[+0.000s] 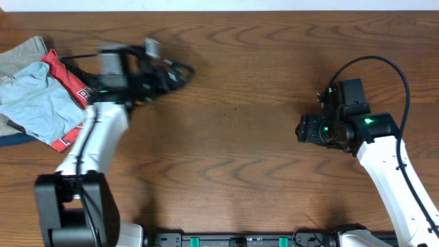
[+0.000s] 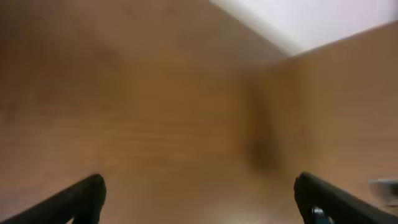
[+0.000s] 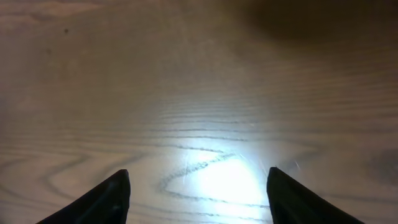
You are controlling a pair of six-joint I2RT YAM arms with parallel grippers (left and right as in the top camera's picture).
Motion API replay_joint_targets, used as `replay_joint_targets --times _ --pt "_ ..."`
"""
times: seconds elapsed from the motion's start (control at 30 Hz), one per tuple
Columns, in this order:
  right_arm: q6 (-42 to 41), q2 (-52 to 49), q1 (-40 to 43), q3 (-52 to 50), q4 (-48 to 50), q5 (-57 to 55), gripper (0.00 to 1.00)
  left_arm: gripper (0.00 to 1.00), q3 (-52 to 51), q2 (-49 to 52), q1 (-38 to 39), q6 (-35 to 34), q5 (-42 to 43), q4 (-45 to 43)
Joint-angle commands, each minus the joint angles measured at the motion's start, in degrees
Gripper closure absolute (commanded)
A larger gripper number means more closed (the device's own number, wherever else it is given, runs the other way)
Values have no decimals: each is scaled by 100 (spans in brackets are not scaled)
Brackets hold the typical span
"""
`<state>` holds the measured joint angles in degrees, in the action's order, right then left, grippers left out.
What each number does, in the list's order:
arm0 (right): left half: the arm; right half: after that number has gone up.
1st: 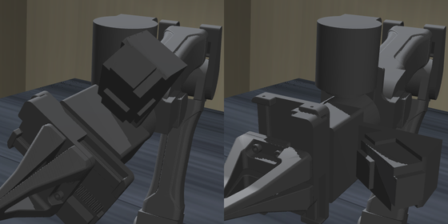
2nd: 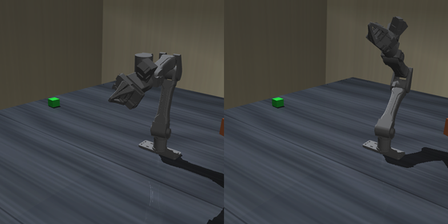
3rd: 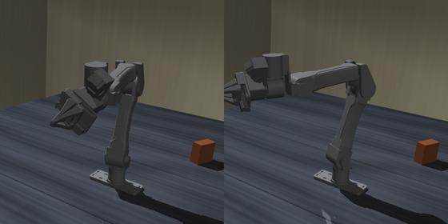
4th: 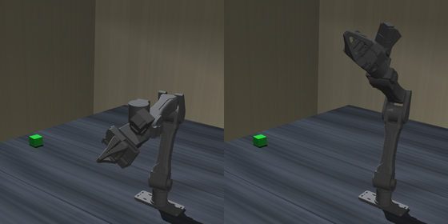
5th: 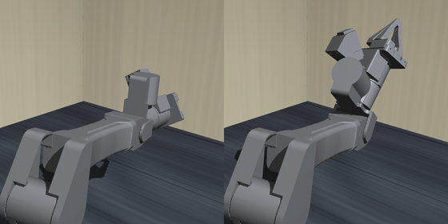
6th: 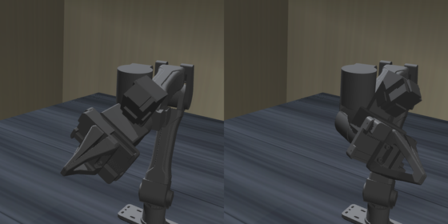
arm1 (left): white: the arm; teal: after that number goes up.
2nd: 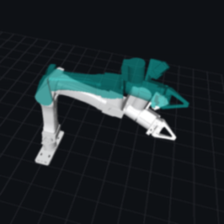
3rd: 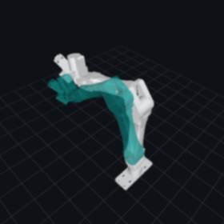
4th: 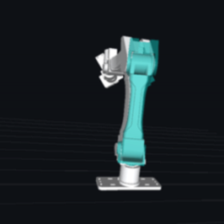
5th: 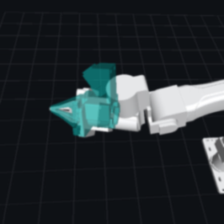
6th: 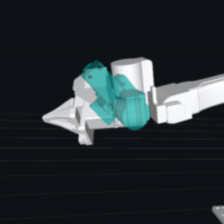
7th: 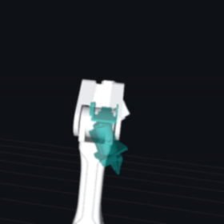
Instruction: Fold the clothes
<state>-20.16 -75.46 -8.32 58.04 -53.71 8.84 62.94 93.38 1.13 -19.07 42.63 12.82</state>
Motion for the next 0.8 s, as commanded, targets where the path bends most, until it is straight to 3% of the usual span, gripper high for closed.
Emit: replay_joint_targets --times 0.0,0.13,0.3,0.5,0.77 --pt "297 57 197 63 -50 122 27 2 20 17 584 861 -2793 645" --pt "529 57 444 63 -74 -85 11 2 20 15 1062 855 -4345 1873" --pt "850 57 741 63 -103 -302 1 2 20 15 1147 828 -4439 3530" --pt "850 57 793 63 -688 -299 1 2 20 13 1143 343 -4441 5169" --pt "848 208 793 61 -1473 -284 1 2 -63 -693 1150 146 -4310 5694"
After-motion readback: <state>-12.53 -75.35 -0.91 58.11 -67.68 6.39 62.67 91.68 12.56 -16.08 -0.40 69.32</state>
